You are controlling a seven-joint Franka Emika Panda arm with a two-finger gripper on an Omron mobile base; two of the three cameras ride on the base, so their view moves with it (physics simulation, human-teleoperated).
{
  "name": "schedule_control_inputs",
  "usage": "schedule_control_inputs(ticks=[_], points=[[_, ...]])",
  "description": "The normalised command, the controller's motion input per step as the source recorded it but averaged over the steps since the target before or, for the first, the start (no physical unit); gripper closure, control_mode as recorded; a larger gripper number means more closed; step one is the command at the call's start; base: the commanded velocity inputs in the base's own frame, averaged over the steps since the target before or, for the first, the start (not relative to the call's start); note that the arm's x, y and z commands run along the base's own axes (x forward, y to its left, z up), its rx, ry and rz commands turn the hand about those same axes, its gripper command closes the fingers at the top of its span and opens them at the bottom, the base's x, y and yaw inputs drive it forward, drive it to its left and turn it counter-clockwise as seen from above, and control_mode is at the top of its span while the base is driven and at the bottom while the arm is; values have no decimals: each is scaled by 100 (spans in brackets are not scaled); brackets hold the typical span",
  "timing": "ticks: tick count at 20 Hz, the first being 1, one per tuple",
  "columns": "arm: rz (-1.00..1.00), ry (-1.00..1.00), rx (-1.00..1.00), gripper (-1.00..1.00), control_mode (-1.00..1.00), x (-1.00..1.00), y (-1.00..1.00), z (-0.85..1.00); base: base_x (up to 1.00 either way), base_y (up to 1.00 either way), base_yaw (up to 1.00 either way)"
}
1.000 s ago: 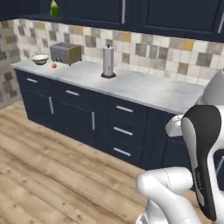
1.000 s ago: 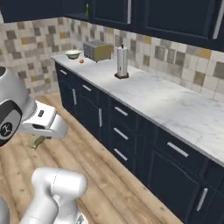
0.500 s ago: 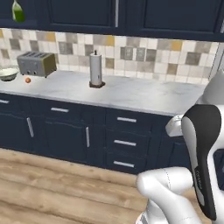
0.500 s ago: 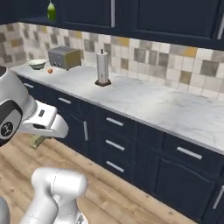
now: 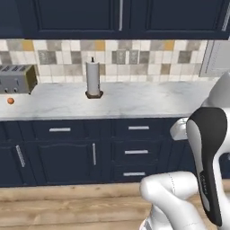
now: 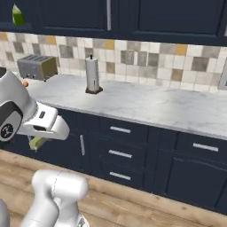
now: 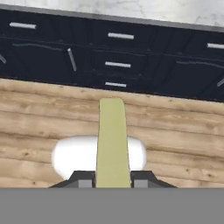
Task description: Pick the egg and butter from the fridge and place them by the bowl for mixing.
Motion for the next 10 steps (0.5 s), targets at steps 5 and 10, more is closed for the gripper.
schedule_control_inputs(ticks=[5, 10], points=[[0, 0, 0, 100, 100, 0, 0, 0, 60, 100, -39], [0, 0, 0, 100, 100, 0, 0, 0, 59, 100, -15]])
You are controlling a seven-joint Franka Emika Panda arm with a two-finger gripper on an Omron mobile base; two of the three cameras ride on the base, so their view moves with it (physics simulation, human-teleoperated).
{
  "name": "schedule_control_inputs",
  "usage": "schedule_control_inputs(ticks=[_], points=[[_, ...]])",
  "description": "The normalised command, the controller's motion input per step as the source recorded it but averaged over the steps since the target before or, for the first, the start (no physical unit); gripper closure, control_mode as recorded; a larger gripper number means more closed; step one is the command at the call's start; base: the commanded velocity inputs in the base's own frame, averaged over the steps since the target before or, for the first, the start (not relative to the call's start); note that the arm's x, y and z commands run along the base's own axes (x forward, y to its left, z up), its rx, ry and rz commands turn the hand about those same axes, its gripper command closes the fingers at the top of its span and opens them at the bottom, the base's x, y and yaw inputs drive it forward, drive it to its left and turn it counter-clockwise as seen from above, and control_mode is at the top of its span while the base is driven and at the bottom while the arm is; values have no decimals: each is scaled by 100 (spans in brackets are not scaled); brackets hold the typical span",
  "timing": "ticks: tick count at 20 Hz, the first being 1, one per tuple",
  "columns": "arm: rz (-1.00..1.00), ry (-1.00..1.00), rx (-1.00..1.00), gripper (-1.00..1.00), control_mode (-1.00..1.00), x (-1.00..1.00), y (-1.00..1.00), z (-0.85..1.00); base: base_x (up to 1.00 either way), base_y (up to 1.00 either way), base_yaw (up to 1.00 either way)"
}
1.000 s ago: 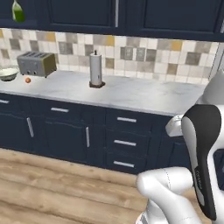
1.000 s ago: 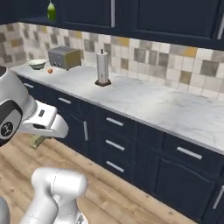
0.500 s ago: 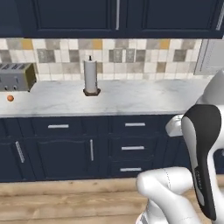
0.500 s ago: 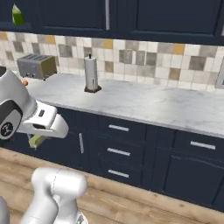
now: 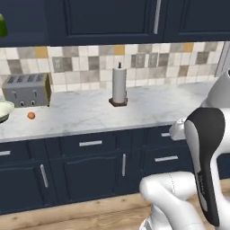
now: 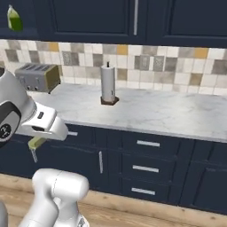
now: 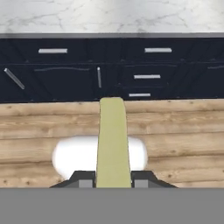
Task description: Pick the egg and butter from the fridge and place them by the bowl for mixing.
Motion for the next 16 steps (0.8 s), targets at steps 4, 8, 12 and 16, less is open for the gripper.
schedule_control_inputs(ticks=[4, 8, 12, 16], points=[[0, 0, 0, 100, 100, 0, 0, 0, 38, 100, -8], [0, 0, 0, 100, 100, 0, 0, 0, 42, 100, -12], [0, 0, 0, 100, 100, 0, 0, 0, 47, 61, -11], [0, 0, 0, 100, 100, 0, 0, 0, 56, 46, -3]])
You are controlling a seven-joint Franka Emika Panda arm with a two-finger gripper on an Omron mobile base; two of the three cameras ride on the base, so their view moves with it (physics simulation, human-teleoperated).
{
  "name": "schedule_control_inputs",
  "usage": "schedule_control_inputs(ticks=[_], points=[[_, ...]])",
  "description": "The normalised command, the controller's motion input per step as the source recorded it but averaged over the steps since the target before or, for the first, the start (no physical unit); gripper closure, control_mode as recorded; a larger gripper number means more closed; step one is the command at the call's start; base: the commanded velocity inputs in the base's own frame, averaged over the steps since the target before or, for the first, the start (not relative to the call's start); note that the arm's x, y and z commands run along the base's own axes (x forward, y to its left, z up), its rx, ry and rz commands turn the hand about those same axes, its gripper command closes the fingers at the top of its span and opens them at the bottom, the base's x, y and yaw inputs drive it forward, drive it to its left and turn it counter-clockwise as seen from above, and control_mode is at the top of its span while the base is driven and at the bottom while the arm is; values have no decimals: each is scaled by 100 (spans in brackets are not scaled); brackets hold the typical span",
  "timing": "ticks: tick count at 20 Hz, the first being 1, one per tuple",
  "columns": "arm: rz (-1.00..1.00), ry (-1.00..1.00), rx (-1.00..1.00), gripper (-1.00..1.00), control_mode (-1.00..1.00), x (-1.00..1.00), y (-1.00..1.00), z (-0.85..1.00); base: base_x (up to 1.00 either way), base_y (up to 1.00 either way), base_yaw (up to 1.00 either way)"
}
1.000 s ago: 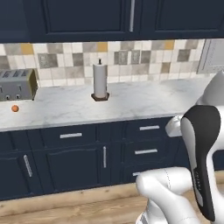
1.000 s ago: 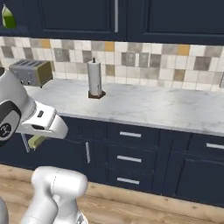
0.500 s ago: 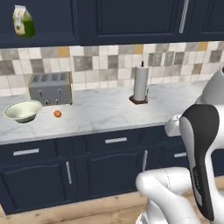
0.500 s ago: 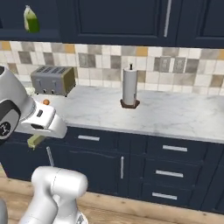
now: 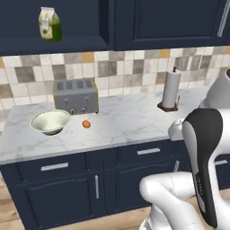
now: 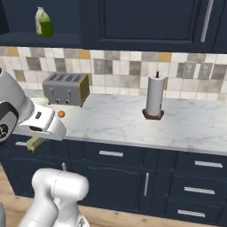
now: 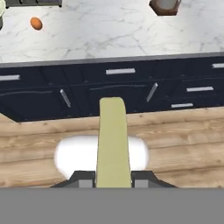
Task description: Pick the egg and butter from the fridge and place them by the bowl for mixing.
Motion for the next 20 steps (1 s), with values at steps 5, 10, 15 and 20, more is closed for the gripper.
schedule_control_inputs(ticks=[5, 10, 15, 20], points=[[0, 0, 0, 100, 100, 0, 0, 0, 55, 54, 0], [0, 0, 0, 100, 100, 0, 0, 0, 59, 43, 0], [0, 0, 0, 100, 100, 0, 0, 0, 50, 36, 0], [0, 0, 0, 100, 100, 0, 0, 0, 25, 39, 0]])
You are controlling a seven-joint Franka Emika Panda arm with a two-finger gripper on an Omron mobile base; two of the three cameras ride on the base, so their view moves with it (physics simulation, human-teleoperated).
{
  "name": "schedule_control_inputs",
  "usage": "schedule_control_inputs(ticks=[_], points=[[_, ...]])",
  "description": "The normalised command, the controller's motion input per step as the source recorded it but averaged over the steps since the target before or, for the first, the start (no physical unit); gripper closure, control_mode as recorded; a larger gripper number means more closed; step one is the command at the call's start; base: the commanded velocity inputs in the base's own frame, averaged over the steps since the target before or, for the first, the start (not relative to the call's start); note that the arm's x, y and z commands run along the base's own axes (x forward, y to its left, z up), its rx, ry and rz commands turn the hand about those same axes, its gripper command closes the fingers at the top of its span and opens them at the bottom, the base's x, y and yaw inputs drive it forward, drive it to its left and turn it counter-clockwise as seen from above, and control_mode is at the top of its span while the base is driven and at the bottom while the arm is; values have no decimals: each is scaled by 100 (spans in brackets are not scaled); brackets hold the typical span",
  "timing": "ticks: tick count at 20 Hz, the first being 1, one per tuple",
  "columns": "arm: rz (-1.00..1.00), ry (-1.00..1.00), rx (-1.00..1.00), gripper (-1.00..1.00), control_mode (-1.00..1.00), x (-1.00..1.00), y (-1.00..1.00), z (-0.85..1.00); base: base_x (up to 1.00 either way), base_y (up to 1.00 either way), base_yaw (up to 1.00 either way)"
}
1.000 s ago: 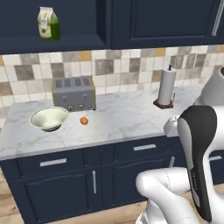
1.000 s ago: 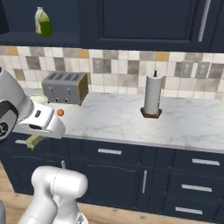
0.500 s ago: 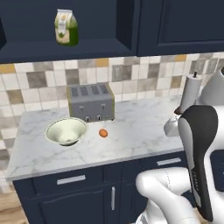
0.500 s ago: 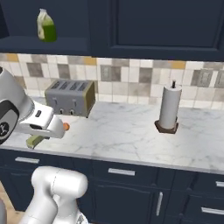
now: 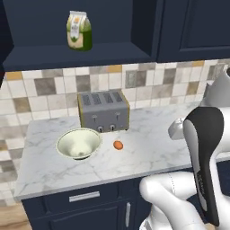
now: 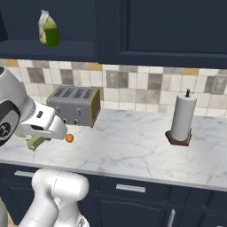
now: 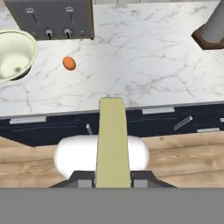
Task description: Pick the egg and butter from the fridge and place them by the bowl for mixing.
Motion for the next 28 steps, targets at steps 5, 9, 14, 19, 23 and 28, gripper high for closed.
schedule_control_inputs(ticks=[5, 9, 14, 19, 23, 28], points=[[0, 0, 0, 100, 100, 0, 0, 0, 14, 50, 0], [0, 0, 0, 100, 100, 0, 0, 0, 36, 47, 0], [0, 0, 0, 100, 100, 0, 0, 0, 42, 48, 0], [0, 0, 0, 100, 100, 0, 0, 0, 54, 23, 0], [0, 13, 0, 100, -100, 72, 0, -61, 0, 0, 0], [4, 14, 0, 100, -100, 80, 0, -92, 0, 0, 0]])
